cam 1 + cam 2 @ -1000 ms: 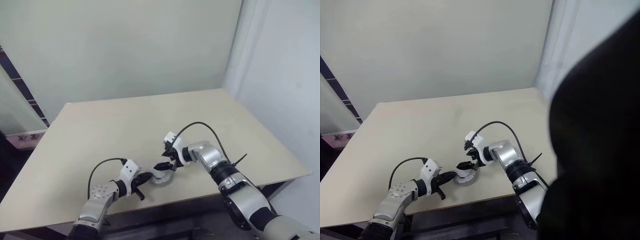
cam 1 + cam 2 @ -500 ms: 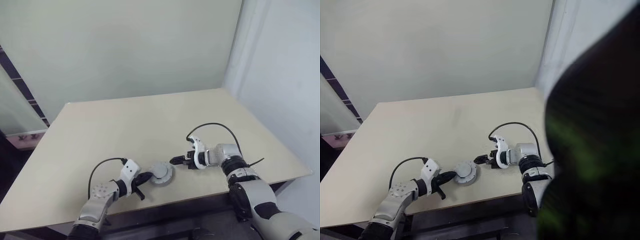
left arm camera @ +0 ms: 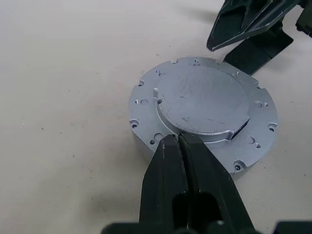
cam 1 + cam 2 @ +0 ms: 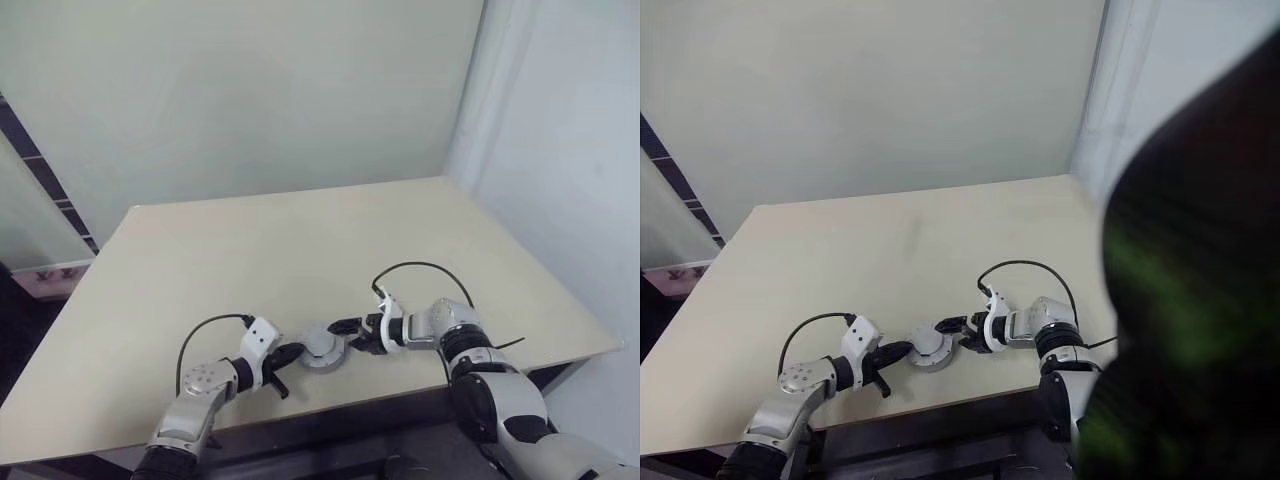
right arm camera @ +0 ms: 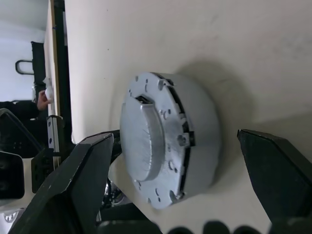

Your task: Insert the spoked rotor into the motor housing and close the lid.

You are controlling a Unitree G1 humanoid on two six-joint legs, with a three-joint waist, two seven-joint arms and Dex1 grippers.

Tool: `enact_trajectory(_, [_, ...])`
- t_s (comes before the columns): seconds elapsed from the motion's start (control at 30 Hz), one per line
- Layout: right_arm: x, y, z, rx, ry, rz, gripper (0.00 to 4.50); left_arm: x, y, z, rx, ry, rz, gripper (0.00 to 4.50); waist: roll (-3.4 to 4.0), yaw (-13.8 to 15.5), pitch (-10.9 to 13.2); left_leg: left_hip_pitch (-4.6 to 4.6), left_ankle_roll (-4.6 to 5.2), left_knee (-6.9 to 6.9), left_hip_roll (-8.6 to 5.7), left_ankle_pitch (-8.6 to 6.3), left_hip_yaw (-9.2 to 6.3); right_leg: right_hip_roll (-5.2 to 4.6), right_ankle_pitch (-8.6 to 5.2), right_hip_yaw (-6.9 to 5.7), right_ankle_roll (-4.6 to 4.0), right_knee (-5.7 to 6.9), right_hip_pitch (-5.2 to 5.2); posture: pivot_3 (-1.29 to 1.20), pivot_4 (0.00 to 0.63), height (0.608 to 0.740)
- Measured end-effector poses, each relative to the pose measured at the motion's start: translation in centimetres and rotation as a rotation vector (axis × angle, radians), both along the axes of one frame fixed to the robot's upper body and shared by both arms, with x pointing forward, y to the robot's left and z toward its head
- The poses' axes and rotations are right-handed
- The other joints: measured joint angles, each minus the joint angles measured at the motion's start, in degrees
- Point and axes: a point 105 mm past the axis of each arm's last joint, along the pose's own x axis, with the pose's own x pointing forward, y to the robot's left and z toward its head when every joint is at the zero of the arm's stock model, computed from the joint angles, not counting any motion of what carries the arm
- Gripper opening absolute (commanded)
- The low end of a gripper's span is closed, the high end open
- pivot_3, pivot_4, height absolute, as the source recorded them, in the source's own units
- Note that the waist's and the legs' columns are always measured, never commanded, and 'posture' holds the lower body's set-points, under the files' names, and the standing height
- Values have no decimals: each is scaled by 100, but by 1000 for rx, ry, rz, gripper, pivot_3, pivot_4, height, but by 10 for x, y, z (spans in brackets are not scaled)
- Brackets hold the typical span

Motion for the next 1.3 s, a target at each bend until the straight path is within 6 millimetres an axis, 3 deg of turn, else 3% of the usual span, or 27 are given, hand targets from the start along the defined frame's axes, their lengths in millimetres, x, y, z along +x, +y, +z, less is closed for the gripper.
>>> enact_trajectory(0.27, [-4, 10, -1, 30, 19, -16, 4441, 0, 1, 0, 0, 1, 4, 0, 0, -18, 0, 1, 0, -2, 3, 0, 0, 2, -1, -1, -1, 0, -1, 0, 0, 740])
enact_trajectory(0.37, [-4, 9, -2, 27, 30, -25, 3836, 0, 1, 0, 0, 0, 4, 0, 0, -18, 0, 1, 0, -6, 3, 0, -1, 2, -2, -1, -2, -2, -2, 0, 0, 740])
enact_trajectory(0.53, [-5, 4, -4, 45, 60, -50, 2198, 0, 4, 0, 7, 1, 14, 0, 2, -30, 1, -2, 0, -18, 4, 0, 1, 3, -1, 0, 0, -16, -5, 0, 0, 740])
enact_trajectory(0.67, [-4, 3, 0, 82, 66, -62, 1287, 1, 7, -2, 13, 10, 25, 0, 5, -35, 1, -2, 0, -32, 9, 0, 0, 6, 2, 0, 3, -35, -2, 0, 0, 740])
enact_trajectory(1.03, [-6, 2, 0, 95, 69, -62, 1245, 2, 9, -2, -19, 37, 90, 0, 9, -55, -1, -3, 2, -51, 11, -1, -1, 6, 3, -1, 6, -60, 2, 0, 0, 740])
enact_trajectory(1.13, [-7, 3, 0, 93, 68, -58, 1245, 2, 11, 0, -15, 64, 104, 604, 9, -63, -1, -1, 2, -53, 13, -1, 0, 9, 3, -1, 6, -61, 2, 0, 0, 740])
enact_trajectory(1.3, [-7, 3, 1, 93, 66, -58, 1245, 2, 20, 1, -46, 119, 156, 2339, 9, -63, -1, -1, 2, -63, 14, -1, 0, 9, 3, -1, 6, -66, 1, 0, 0, 740])
